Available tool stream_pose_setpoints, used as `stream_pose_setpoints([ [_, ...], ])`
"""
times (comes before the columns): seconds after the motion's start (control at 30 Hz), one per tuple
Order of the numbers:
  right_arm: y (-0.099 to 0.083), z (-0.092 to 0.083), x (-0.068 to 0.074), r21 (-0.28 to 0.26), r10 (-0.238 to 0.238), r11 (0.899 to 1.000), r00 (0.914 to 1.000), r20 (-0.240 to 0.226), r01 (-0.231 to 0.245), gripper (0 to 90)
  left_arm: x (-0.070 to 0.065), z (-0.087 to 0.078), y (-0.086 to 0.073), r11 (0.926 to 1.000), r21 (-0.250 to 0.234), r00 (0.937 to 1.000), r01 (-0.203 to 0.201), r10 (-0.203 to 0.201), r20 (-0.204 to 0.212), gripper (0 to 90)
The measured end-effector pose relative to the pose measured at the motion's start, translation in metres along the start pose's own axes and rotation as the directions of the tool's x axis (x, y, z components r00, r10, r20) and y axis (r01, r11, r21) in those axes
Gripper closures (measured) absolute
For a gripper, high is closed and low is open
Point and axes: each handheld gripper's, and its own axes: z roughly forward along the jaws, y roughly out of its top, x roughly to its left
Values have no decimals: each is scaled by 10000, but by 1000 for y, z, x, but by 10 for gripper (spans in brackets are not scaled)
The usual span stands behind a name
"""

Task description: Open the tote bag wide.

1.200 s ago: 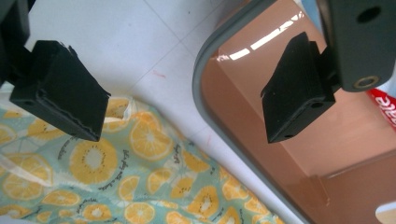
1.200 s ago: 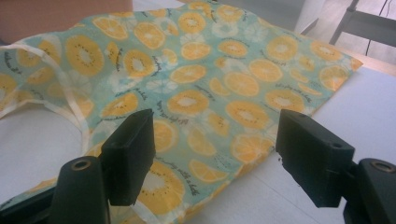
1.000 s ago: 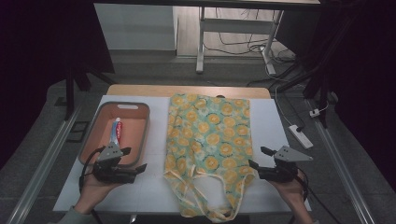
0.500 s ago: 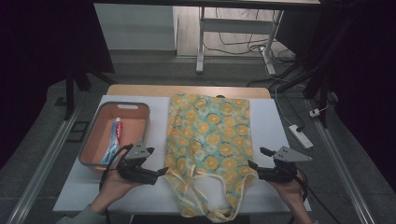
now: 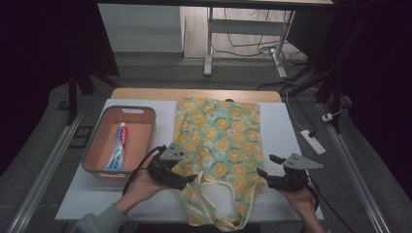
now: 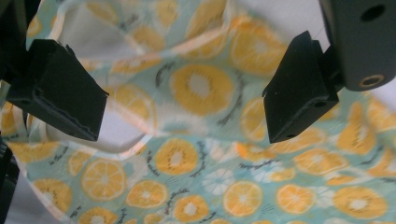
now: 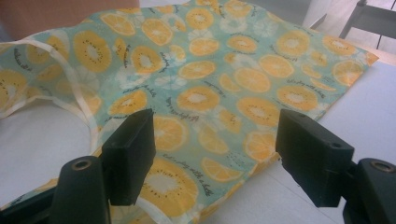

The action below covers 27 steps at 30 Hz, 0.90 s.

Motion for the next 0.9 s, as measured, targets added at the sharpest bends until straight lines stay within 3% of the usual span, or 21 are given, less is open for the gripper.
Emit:
stream_pose_setpoints([
  [0.23, -1, 0, 1, 13, -31, 10000, 10000, -3, 31, 284, -7, 25, 14, 9992, 346, 9983, -199, 180, 558, 129],
  [0.5, -2, 2, 3, 82, -72, 9999, 9999, -86, 73, 284, -8, 40, 2, 9914, 1287, 9986, -229, 165, 506, 168],
  [0.57, -2, 2, 4, 80, -120, 9999, 9999, -95, 121, 284, -7, 42, -2, 9888, 1487, 9988, -155, 83, 486, 235],
  [0.63, -2, 1, 5, 80, -129, 9999, 9999, -93, 130, 283, -6, 44, -7, 9857, 1681, 9973, -129, 6, 728, 342],
  [0.8, -2, 1, 5, 98, -135, 9999, 9998, -135, 136, 283, -6, 52, -14, 9713, 2359, 9970, -321, 145, 761, 672],
  [0.9, -1, 2, 7, 130, -184, 9997, 9997, -142, 186, 283, -6, 55, -16, 9681, 2489, 9968, -299, 103, 794, 823],
])
